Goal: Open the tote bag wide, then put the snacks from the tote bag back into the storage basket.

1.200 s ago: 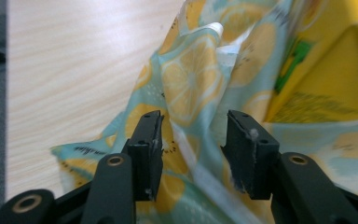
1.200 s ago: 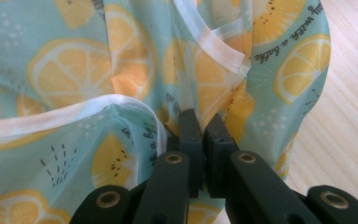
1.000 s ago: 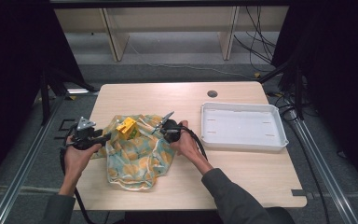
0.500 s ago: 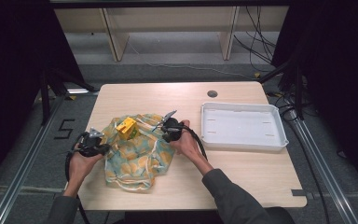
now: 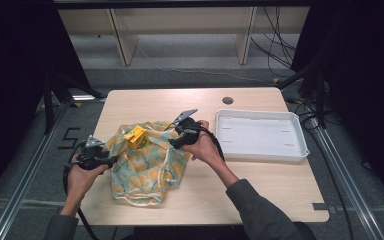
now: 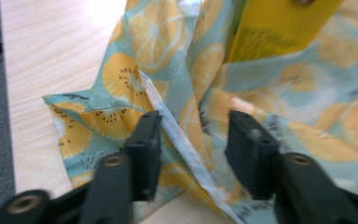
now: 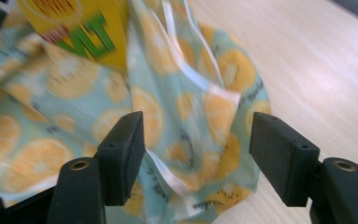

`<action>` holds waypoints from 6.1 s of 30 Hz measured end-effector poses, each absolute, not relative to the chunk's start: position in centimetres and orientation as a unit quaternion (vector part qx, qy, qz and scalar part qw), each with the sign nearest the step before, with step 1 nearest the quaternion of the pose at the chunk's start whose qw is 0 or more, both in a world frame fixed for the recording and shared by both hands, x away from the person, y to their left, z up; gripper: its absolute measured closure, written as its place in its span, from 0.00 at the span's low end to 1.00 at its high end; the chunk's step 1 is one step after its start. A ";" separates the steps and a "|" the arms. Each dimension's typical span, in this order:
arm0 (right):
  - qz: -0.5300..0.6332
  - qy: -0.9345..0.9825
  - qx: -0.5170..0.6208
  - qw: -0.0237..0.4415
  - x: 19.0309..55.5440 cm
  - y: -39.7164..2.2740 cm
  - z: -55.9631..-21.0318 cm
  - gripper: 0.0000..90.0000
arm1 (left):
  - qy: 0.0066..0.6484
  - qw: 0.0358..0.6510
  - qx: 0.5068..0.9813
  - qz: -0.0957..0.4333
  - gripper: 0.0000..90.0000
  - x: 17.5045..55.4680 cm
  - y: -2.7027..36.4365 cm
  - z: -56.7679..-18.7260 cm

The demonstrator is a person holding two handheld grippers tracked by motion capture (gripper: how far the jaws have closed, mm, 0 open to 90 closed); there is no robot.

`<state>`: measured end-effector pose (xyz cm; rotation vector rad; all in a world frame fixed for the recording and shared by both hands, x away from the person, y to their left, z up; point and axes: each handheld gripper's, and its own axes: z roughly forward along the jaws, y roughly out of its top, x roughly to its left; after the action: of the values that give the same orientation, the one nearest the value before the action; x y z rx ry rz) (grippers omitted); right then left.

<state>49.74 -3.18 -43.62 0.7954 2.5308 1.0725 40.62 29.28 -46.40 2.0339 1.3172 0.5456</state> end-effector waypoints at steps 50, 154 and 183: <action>0.414 0.871 0.251 0.088 49.8 7.8 -44.0 0.21 | 0.473 0.363 0.777 0.202 0.28 26.6 25.0 -49.4; 0.432 0.843 0.271 0.169 49.3 -4.6 -34.5 0.33 | 0.484 0.376 0.761 0.212 0.28 27.0 25.9 -49.3; 0.413 0.816 0.352 0.198 49.3 -16.2 -38.1 0.33 | 0.489 0.373 0.759 0.214 0.28 27.0 25.9 -49.5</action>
<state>49.32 -16.21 -38.08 0.9852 2.2840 1.1564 27.01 25.91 -49.48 1.9451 1.2534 0.5472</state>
